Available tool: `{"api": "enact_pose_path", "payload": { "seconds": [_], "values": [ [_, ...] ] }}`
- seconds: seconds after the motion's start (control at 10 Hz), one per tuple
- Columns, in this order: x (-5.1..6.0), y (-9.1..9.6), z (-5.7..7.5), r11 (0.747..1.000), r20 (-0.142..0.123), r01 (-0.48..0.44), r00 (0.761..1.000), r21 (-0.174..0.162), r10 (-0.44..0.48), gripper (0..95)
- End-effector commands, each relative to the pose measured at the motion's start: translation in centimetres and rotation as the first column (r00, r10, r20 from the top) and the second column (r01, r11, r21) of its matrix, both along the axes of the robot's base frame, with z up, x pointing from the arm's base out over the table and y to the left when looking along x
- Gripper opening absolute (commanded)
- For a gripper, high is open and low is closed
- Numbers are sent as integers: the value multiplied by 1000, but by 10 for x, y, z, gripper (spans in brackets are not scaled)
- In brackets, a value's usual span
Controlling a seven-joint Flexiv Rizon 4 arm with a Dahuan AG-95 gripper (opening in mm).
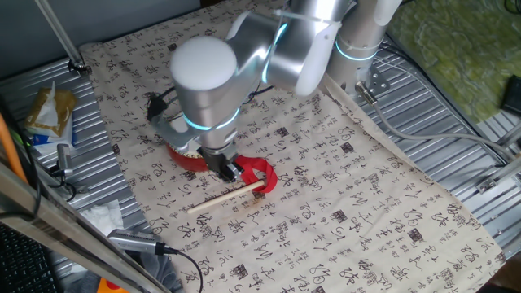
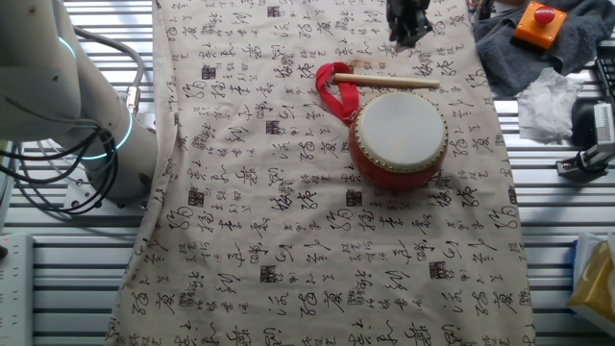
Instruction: Play the drum
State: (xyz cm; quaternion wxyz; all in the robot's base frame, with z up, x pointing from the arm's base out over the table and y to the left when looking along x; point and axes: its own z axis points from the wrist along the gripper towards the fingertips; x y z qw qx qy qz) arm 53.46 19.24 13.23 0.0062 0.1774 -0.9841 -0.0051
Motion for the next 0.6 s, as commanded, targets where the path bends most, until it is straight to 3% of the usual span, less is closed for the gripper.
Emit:
{"api": "enact_pose_path", "payload": {
  "seconds": [0.1,0.5,0.6],
  "values": [
    [9,-3,-8,1000,-19,-10,1000,14,10,190],
    [24,-6,-24,979,-72,186,981,78,-181,190],
    [25,-9,-27,960,-90,254,966,120,-244,190]
  ]
}}
